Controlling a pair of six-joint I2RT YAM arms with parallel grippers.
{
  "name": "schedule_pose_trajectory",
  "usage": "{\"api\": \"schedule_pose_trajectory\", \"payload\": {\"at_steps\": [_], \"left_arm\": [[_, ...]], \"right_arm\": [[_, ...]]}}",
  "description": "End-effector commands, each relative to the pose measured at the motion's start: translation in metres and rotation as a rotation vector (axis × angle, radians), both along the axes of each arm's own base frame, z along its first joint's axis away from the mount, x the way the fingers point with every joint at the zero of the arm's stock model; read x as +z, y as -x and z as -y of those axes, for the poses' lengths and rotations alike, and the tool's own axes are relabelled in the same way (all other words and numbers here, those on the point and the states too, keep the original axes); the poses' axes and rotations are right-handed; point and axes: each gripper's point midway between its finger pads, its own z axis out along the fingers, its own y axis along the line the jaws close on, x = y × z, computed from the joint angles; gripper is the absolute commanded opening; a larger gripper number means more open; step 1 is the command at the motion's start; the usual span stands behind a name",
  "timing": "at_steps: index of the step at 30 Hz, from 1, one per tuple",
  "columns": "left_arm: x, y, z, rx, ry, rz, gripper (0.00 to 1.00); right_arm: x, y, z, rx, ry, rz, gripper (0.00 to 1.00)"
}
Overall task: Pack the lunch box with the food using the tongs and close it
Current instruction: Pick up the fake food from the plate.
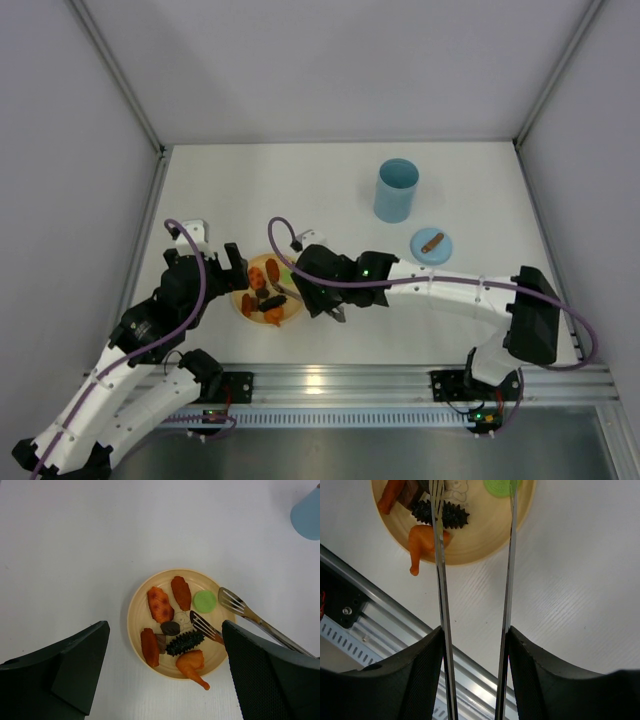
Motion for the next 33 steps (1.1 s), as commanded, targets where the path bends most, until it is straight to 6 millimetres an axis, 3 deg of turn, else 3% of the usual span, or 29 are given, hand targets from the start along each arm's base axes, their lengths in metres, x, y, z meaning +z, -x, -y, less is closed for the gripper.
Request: {"api": "schedule_pose_trajectory", "payload": {"at_steps": [1, 5, 15, 33], "left_arm": [[0.006, -0.003, 0.000, 0.016, 0.018, 0.027, 0.99], [0.006, -0.003, 0.000, 0.016, 0.017, 0.026, 0.99], [0.006, -0.003, 0.000, 0.017, 0.019, 0.027, 0.99], [0.006, -0.002, 0.000, 0.015, 0.017, 0.027, 0.99]], "right_arm": [[0.009, -0.007, -0.024, -0.003, -0.061, 0.044, 0.51], [0.005, -0.015, -0.034, -0.012, -0.048, 0.055, 0.51], [0.017, -0.029, -0.052, -0.025, -0.040, 0.087, 0.49], [-0.010, -0.043, -0.060, -0.036, 0.018, 0.064, 0.43]]}}
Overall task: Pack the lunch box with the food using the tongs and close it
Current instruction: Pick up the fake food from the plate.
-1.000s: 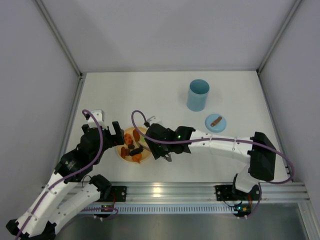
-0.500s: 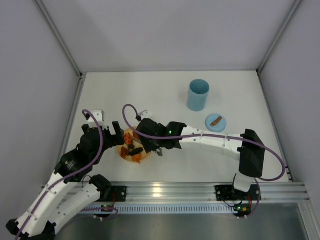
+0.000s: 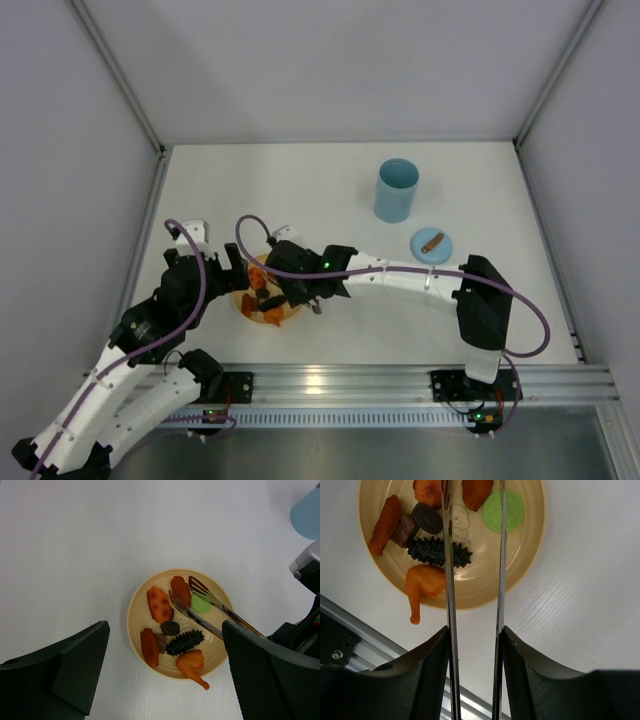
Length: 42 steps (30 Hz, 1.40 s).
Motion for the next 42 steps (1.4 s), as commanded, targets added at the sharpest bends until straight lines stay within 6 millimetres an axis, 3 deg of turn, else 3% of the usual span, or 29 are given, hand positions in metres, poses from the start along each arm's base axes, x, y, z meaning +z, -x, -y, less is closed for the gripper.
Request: {"api": "schedule_pose_trajectory", "payload": {"at_steps": [1, 13, 17, 25, 36, 42], "left_arm": [[0.006, -0.002, 0.000, 0.017, 0.016, 0.026, 0.99], [0.007, -0.002, 0.000, 0.017, 0.020, 0.030, 0.99], [0.006, -0.002, -0.001, 0.020, 0.017, 0.027, 0.99], [0.006, -0.002, -0.001, 0.021, 0.019, 0.028, 0.99], [0.006, -0.002, -0.001, 0.022, 0.017, 0.028, 0.99], [0.006, -0.002, -0.001, 0.023, 0.017, 0.028, 0.99]], "right_arm": [[0.017, -0.013, -0.017, -0.009, -0.061, 0.038, 0.43], [0.004, -0.017, -0.012, -0.026, -0.018, 0.039, 0.40], [0.008, -0.017, -0.010, -0.026, -0.023, 0.041, 0.33], [0.051, -0.018, 0.003, -0.046, -0.087, 0.093, 0.28], [0.082, -0.015, 0.017, -0.055, -0.137, 0.127, 0.28], [0.102, -0.024, 0.038, -0.095, -0.155, 0.159, 0.28]]}}
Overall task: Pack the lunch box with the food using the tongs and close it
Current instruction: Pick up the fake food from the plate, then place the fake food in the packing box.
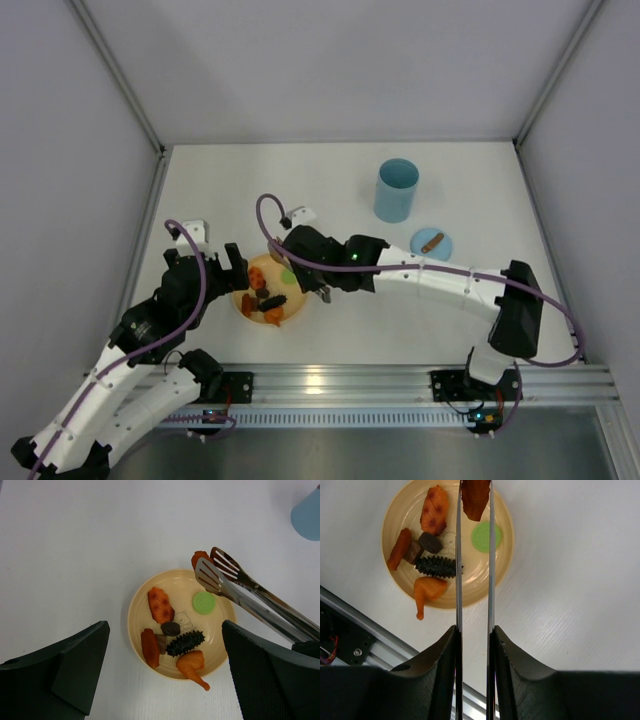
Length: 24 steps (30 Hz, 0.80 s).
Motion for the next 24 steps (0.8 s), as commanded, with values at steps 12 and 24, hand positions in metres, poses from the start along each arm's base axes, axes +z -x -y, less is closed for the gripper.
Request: {"api": "schedule_pose_trajectory", "payload": {"at_steps": [12, 24], "left_arm": [[0.006, -0.002, 0.000, 0.016, 0.022, 0.025, 0.99], [0.006, -0.002, 0.000, 0.015, 0.020, 0.024, 0.99]], "right_arm": [[0.108, -0.084, 0.151, -0.320, -0.141, 0.166, 0.30], [0.102, -0.138, 0.239, -0.518, -0.111, 0.159, 0.31]]}}
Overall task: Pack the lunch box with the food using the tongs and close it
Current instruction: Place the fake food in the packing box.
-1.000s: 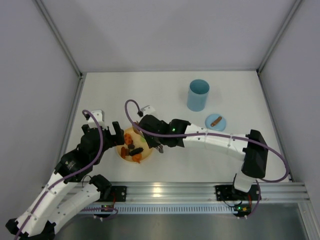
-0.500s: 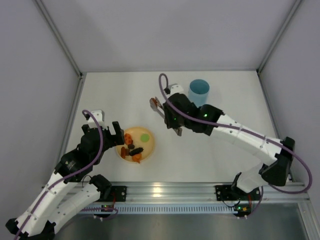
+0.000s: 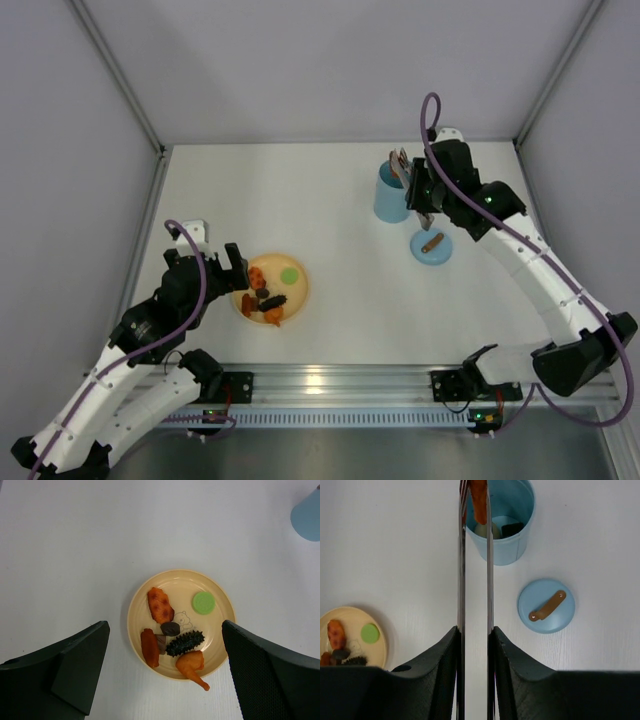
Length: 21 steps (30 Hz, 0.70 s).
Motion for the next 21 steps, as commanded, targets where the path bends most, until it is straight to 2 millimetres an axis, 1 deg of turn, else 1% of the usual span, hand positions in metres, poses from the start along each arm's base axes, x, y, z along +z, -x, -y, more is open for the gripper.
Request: {"api": "schedule_pose_trajectory", "payload": {"at_steps": [1, 3, 6, 9, 14, 21], "left_arm": [[0.006, -0.002, 0.000, 0.014, 0.019, 0.024, 0.99], [0.005, -0.002, 0.000, 0.015, 0.019, 0.021, 0.99], [0.006, -0.002, 0.000, 0.013, 0.020, 0.023, 0.99], [0.006, -0.002, 0.000, 0.014, 0.019, 0.024, 0.99], [0.004, -0.002, 0.000, 0.014, 0.015, 0.019, 0.99], [0.004, -0.002, 0.001, 0.013, 0.015, 0.019, 0.99]], "right_arm": [[-0.003, -0.010, 0.010, 0.004, 0.000, -0.001, 0.31], [-0.007, -0.016, 0.017, -0.019, 0.007, -0.008, 0.30], [-0.014, -0.022, 0.020, -0.023, 0.013, -0.026, 0.31], [-0.020, -0.026, 0.022, -0.023, 0.017, -0.039, 0.31], [-0.028, -0.025, 0.020, -0.013, 0.018, -0.057, 0.31], [-0.025, -0.022, 0.021, -0.014, 0.015, -0.049, 0.38]]}}
